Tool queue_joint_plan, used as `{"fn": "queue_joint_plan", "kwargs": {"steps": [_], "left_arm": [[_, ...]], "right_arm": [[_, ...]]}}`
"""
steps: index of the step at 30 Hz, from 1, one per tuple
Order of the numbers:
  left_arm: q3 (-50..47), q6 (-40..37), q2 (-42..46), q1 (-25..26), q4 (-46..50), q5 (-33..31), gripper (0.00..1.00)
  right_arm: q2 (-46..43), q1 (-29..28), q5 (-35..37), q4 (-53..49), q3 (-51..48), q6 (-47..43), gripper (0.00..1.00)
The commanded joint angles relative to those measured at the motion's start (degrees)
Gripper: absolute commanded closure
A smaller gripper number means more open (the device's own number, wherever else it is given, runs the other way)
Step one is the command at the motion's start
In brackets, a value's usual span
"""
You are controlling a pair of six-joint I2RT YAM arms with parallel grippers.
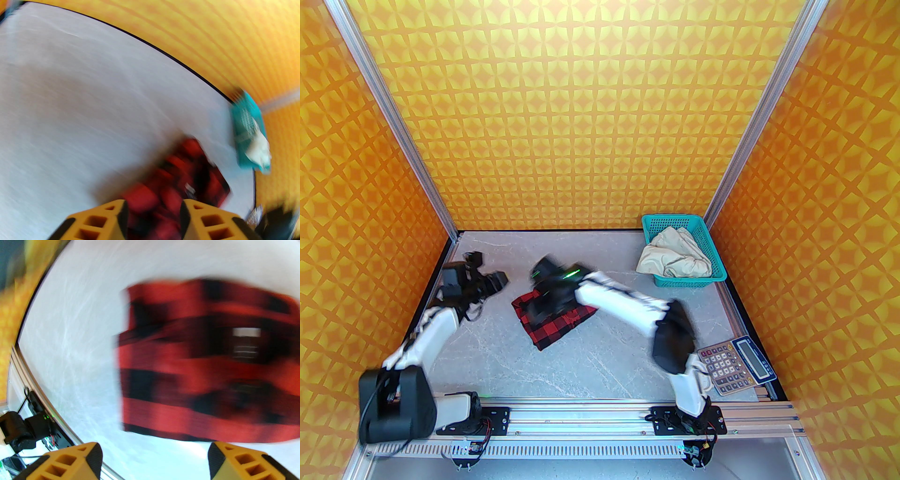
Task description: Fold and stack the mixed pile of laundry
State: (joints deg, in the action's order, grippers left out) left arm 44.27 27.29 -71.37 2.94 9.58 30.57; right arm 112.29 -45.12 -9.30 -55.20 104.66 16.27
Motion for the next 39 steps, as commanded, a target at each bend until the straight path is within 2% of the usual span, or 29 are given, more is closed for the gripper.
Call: {"fn": "queue_joint_plan", "kwargs": {"steps": [1,5,8,13,17,20,24,28,33,35,39], "left_arm": [[-3.6,3.5,-0.6,8.6,2.0,0.9,0.65],[-5.4,6.8,-4.2,11.9,-3.3,-0.4,0.78],[-5.4,6.9,-9.4,12.2,-5.7,-1.4,0.84],[-6.3,6.0,-15.1,12.0,-5.5,-7.9,0.94],[-7.8,5.4,-18.2,10.3,-8.0,-8.6,0.95],[-6.1,3.6,-20.9,8.3,-7.1,-8.4,0.95],[-0.4,-1.0,-25.1,5.7,-3.6,-7.2,0.95],[7.6,-5.7,-29.2,4.3,1.8,-5.1,0.90],[12.0,-7.2,-23.1,4.4,7.3,-5.7,0.78],[12.2,-7.8,-19.5,4.9,9.8,-6.1,0.74],[10.2,-7.5,-13.8,8.5,12.7,-5.9,0.80]], "right_arm": [[1.4,6.8,-0.7,1.8,-3.0,-7.6,0.28],[6.0,14.5,-4.5,3.3,-1.6,-7.5,0.37],[10.0,18.2,-12.2,6.8,-1.2,-6.6,0.39],[17.1,18.8,-19.1,7.5,2.9,-7.6,0.43],[20.4,18.9,-18.3,8.7,2.8,-6.8,0.44],[21.4,18.9,-17.6,9.0,1.5,-3.9,0.49],[14.8,18.8,-17.9,15.8,-9.6,3.9,0.49],[3.6,18.7,-18.7,26.4,-23.3,9.2,0.38],[-6.2,19.8,-15.9,23.0,-25.1,5.5,0.32],[-9.1,19.8,-17.0,21.8,-25.7,4.0,0.36],[-13.1,17.8,-22.5,24.1,-30.2,4.9,0.61]]}}
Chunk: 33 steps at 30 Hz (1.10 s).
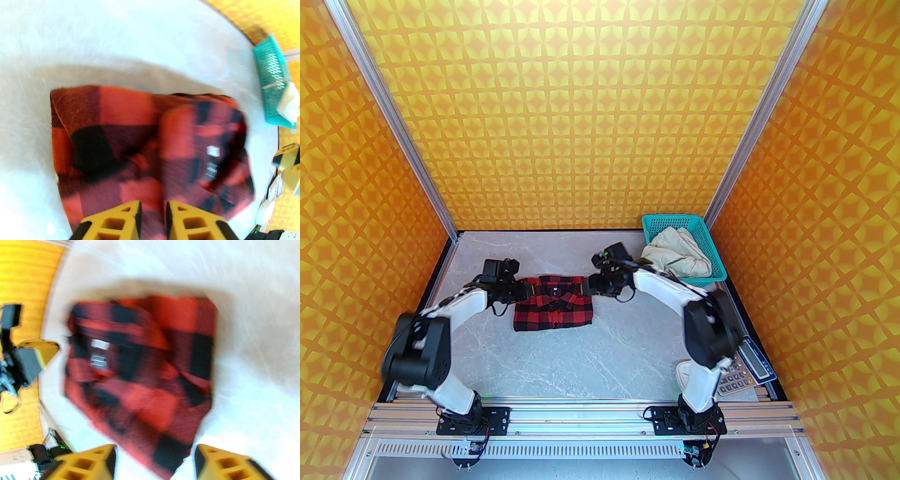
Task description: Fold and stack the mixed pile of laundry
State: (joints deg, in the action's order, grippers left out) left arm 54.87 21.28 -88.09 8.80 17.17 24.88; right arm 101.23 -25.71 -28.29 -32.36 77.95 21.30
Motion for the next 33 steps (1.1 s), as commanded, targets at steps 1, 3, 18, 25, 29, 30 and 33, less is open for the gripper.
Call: {"fn": "queue_joint_plan", "kwargs": {"steps": [1,3,18,25,29,30,33], "left_arm": [[-1.1,-1.3,3.2,4.4,4.7,0.3,0.80],[-1.8,-0.7,1.7,6.9,2.9,2.4,0.80],[-4.7,-0.9,-8.2,4.6,-7.0,3.6,0.79],[-4.1,-1.5,7.3,1.7,2.5,2.1,0.44],[-8.6,-0.5,9.6,-6.3,3.5,3.2,0.41],[-9.4,-0.2,9.7,-8.1,3.4,3.9,0.39],[-11.9,1.2,9.4,-12.4,1.8,5.9,0.34]], "right_arm": [[-2.4,-2.9,-4.4,2.5,-5.0,0.5,0.66],[-1.3,-5.3,-7.6,5.5,-7.3,2.1,0.72],[10.4,-3.5,-7.0,13.0,-11.7,2.6,0.86],[-1.4,-8.4,2.9,6.6,-8.7,-9.7,0.66],[-2.0,-16.7,13.4,9.8,-7.8,-22.6,0.48],[-1.6,-19.1,15.7,12.3,-8.2,-26.9,0.46],[1.5,-24.7,17.0,19.1,-8.8,-41.1,0.47]]}}
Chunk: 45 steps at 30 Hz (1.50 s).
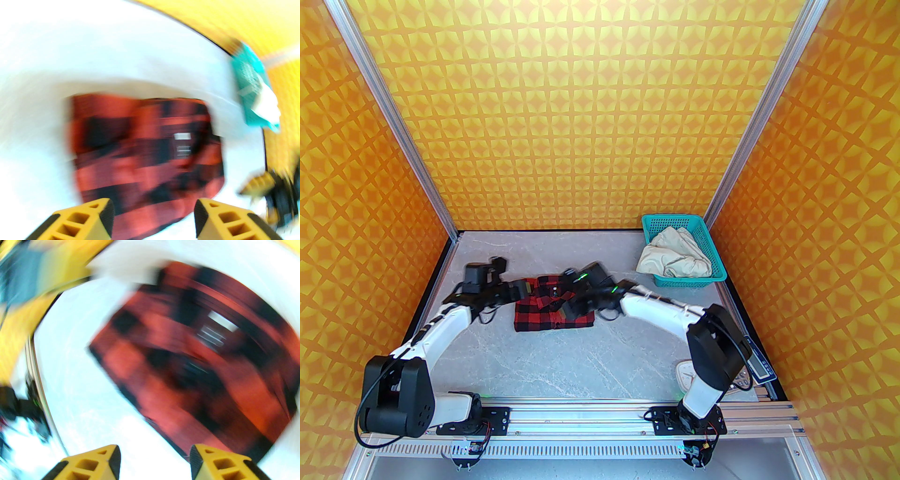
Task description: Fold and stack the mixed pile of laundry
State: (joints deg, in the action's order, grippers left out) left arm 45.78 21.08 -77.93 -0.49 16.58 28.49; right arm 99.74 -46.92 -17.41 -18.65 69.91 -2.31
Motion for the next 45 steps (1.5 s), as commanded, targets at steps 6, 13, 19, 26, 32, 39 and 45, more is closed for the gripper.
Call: {"fn": "queue_joint_plan", "kwargs": {"steps": [6,13,19,26,32,39,45], "left_arm": [[-6.9,5.7,-3.2,-9.8,-5.1,10.0,0.30],[-9.2,8.4,-5.9,-10.2,-8.9,12.6,0.28],[-11.5,9.9,-6.1,-10.1,-10.5,14.2,0.26],[-12.1,10.5,-6.2,-10.0,-8.9,14.8,0.22],[-11.6,14.8,-7.2,-7.9,-8.7,13.9,0.22],[-9.4,21.0,-10.5,-1.9,-12.1,12.0,0.20],[-6.0,27.2,-15.1,2.5,-20.6,12.1,0.20]], "right_arm": [[12.9,-10.9,11.0,12.5,4.1,-35.3,0.45],[23.9,-12.2,19.8,16.4,11.0,-40.8,0.45],[24.9,-12.2,24.1,23.4,9.0,-40.0,0.66],[22.1,-12.0,25.9,28.8,4.6,-38.9,0.91],[17.6,-11.0,24.0,34.9,-0.8,-36.1,1.00],[14.4,-9.1,18.7,40.5,-5.3,-33.1,1.00],[15.1,-8.6,15.8,40.2,-5.7,-33.6,1.00]]}}
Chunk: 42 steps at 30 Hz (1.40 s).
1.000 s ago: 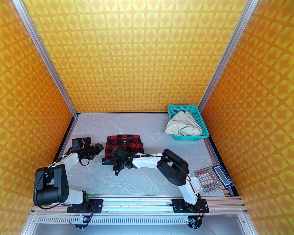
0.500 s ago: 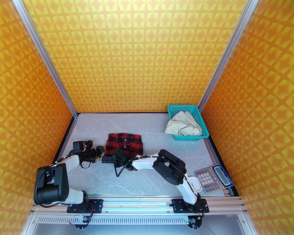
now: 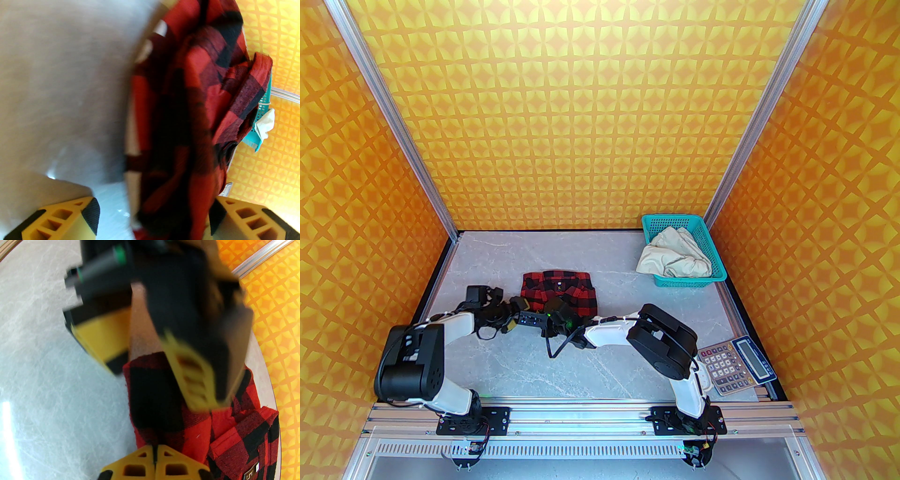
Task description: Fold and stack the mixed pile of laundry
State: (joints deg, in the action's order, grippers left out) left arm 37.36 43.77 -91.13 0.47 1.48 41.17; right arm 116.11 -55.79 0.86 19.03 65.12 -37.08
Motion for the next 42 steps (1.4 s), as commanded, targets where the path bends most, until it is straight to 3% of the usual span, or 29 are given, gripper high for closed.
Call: {"fn": "queue_joint_plan", "kwargs": {"steps": [1,5,7,10,12,16,23,29,35,42], "left_arm": [[3.5,4.9,-2.8,2.0,-5.9,-0.5,0.21],[7.4,5.9,-6.6,3.1,-6.8,-1.8,0.32],[9.2,5.8,-8.9,3.2,-6.4,-3.7,0.50],[13.2,3.5,-12.2,3.1,-3.9,-7.4,0.89],[15.6,1.7,-13.8,3.1,-3.3,-10.1,1.00],[23.7,-5.2,-18.0,1.8,0.2,-15.1,1.00],[42.3,-15.1,-28.0,-5.9,8.7,-18.8,1.00],[67.8,-23.5,-41.0,-12.3,26.1,-20.6,1.00],[98.6,-31.3,-57.0,-17.5,48.2,-21.1,1.00],[103.2,-33.3,-59.7,-24.3,51.3,-22.2,1.00]], "right_arm": [[-1.3,0.2,-2.9,2.8,-1.3,1.2,1.00],[-1.6,0.3,-3.9,3.7,-1.7,1.9,1.00],[-1.9,0.3,-3.9,4.1,-1.8,2.8,0.98],[-3.7,0.4,-2.4,3.7,-2.5,5.3,0.66],[-6.6,0.6,-2.2,1.5,-3.6,7.6,0.56],[-15.5,1.5,-1.6,-3.0,-8.5,13.8,0.49],[-33.0,6.1,9.2,-11.4,-17.3,21.1,0.51],[-45.6,12.4,12.9,-16.8,-21.9,23.6,0.52],[-50.1,17.5,15.7,-19.1,-22.8,25.9,0.54],[-50.2,22.5,14.0,-20.7,-21.3,29.2,0.54]]}}
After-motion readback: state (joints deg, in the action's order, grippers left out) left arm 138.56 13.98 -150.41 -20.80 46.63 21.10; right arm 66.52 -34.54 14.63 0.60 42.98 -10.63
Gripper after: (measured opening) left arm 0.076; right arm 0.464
